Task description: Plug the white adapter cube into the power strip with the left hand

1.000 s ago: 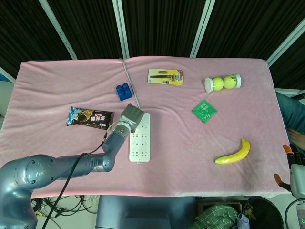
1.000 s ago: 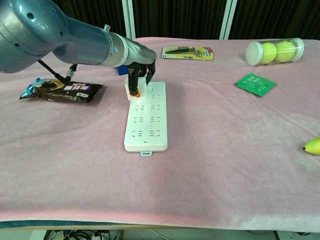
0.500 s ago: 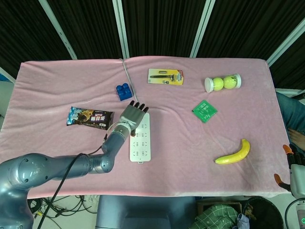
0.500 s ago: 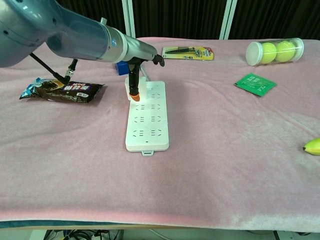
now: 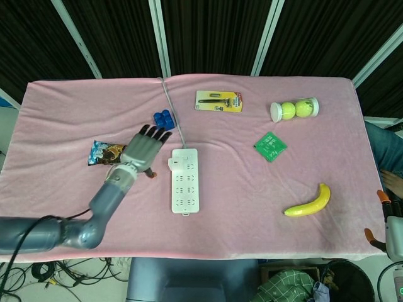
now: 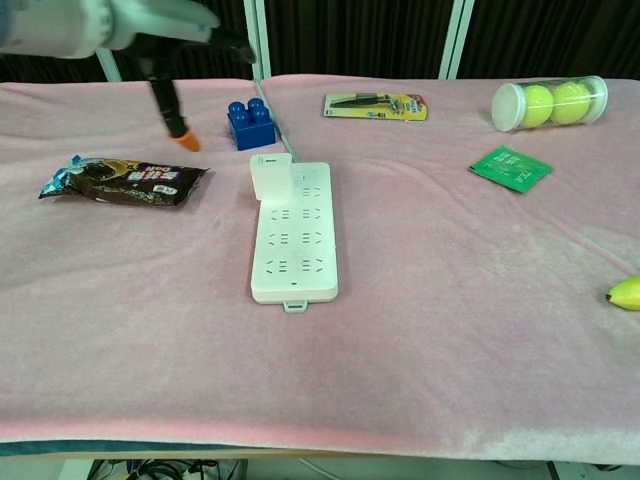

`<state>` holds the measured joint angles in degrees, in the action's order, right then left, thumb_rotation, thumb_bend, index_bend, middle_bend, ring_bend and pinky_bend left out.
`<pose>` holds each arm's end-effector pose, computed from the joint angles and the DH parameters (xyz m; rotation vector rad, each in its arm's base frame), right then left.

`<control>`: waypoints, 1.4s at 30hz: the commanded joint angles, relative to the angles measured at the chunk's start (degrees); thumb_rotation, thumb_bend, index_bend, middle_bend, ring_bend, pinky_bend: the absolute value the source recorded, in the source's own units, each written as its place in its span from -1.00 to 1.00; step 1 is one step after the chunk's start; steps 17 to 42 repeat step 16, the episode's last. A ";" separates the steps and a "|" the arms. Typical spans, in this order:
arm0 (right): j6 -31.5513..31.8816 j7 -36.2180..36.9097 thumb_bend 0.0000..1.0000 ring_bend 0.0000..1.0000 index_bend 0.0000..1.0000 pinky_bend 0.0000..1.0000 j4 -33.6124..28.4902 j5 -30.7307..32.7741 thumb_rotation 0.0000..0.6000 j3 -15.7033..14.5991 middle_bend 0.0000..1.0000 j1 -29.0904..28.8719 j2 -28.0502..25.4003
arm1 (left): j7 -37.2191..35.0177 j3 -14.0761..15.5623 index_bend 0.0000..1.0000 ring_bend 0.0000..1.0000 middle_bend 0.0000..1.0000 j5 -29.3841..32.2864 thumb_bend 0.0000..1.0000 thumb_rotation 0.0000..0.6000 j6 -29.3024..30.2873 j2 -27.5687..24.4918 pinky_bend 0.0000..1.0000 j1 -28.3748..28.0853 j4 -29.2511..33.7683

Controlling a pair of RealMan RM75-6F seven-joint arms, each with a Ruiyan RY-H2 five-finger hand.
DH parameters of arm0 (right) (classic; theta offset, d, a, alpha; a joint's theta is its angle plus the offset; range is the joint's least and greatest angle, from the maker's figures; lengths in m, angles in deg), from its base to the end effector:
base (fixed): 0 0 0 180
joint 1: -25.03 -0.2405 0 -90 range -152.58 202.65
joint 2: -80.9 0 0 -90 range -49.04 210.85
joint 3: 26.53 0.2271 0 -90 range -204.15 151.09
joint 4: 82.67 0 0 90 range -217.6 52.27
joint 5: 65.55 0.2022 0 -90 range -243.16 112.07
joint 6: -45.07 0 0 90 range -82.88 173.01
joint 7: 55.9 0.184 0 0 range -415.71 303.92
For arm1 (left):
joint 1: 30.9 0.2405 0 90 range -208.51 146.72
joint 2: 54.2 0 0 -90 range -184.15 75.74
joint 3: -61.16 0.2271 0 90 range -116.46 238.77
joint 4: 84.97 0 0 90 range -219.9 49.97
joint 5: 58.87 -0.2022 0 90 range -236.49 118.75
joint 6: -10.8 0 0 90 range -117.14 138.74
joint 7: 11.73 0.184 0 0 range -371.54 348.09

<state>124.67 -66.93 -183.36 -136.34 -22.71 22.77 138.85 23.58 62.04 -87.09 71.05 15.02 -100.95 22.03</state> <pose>-0.3197 -0.1994 0.1736 1.2489 -0.9973 0.5835 -0.0608 0.3743 0.0364 -1.9375 -0.8070 -0.6315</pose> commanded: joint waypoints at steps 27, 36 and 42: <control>3.36 -1.07 -0.62 -0.75 -1.00 -0.70 1.96 -3.64 1.00 0.51 -0.94 0.20 2.09 | -35.39 21.15 -0.80 -1.00 -0.92 -55.29 -0.85 1.00 34.77 -15.07 -0.98 48.10 -3.67; 3.36 -1.07 -0.62 -0.75 -1.00 -0.70 1.96 -3.64 1.00 0.51 -0.94 0.20 2.09 | -35.39 21.15 -0.80 -1.00 -0.92 -55.29 -0.85 1.00 34.77 -15.07 -0.98 48.10 -3.67; 3.36 -1.07 -0.62 -0.75 -1.00 -0.70 1.96 -3.64 1.00 0.51 -0.94 0.20 2.09 | -35.39 21.15 -0.80 -1.00 -0.92 -55.29 -0.85 1.00 34.77 -15.07 -0.98 48.10 -3.67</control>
